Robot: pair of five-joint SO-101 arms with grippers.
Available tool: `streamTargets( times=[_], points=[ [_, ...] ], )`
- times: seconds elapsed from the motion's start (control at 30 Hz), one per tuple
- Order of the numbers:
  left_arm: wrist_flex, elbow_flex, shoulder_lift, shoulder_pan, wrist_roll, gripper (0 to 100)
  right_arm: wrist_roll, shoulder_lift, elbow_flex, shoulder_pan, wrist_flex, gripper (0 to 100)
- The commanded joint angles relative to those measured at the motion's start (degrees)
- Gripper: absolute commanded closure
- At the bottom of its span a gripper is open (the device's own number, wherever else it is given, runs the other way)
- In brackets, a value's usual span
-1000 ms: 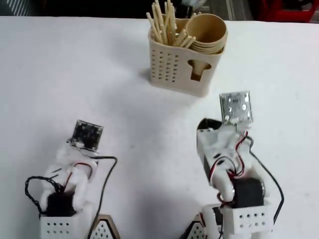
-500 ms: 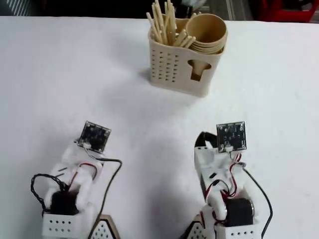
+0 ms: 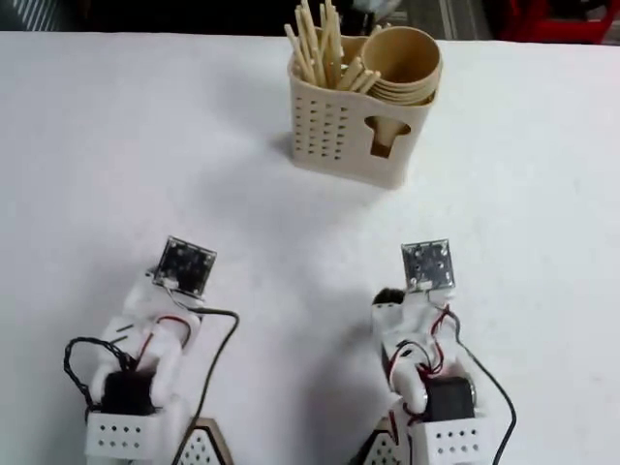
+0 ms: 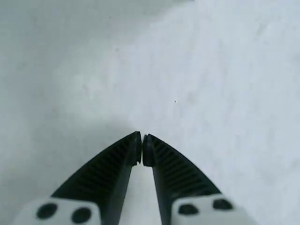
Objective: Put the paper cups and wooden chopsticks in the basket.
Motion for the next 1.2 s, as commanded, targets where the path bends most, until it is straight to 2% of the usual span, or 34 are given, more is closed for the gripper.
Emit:
streamTargets(
  times=[0.0, 0.17, 0.37, 1.17],
  points=[
    [0.7, -0.26, -0.13, 0.48, -0.18, 97, 0.0, -0.48, 1.05, 0.84, -0.57, 97.8],
    [8.0, -0.26, -0.13, 0.4, -0.18, 97, 0.0, -0.22, 1.05, 2.59, 2.68, 97.8],
    [16.0, -0.26, -0.31, 0.31, -0.18, 97, 0.0, -0.22, 1.05, 4.18, 11.38, 98.0],
    [16.26, -0.26, -0.31, 0.57, -0.26, 97, 0.0, -0.31, 1.05, 4.0, 11.38, 98.0]
  ],
)
